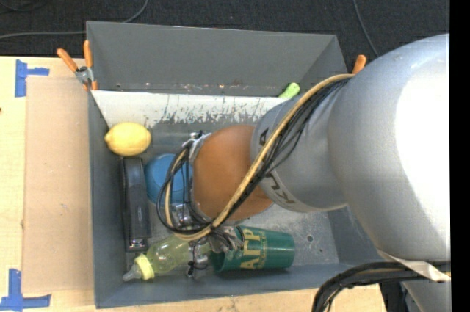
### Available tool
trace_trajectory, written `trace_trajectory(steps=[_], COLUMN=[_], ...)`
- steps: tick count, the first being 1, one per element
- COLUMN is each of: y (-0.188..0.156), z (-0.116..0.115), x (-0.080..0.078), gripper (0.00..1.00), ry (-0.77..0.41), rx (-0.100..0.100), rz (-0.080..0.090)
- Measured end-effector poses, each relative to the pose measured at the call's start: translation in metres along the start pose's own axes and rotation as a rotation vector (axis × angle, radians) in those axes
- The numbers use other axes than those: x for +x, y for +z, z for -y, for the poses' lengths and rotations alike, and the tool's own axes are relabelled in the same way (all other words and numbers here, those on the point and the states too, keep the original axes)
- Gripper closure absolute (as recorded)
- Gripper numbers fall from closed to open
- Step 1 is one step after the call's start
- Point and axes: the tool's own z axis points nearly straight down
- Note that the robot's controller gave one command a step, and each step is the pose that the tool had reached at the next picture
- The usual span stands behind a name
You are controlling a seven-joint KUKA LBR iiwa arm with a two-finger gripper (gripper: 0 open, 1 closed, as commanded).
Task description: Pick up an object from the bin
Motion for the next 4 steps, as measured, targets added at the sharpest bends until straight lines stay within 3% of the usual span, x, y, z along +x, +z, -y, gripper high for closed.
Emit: trace_trajectory(steps=[1, 2, 3, 4], y=[0.007, -0.018, -0.002, 0.005], z=[0.005, 0.019, 0.011, 0.045], x=[0.002, 0.008, 0.007, 0.013], gripper=[0.0, 0.0, 0.0, 1.0], ry=[0.063, 0.086, 0.108, -0.317], rx=[-0.001, -0.001, -0.001, 0.0], rz=[0.008, 0.003, 0.007, 0.005])
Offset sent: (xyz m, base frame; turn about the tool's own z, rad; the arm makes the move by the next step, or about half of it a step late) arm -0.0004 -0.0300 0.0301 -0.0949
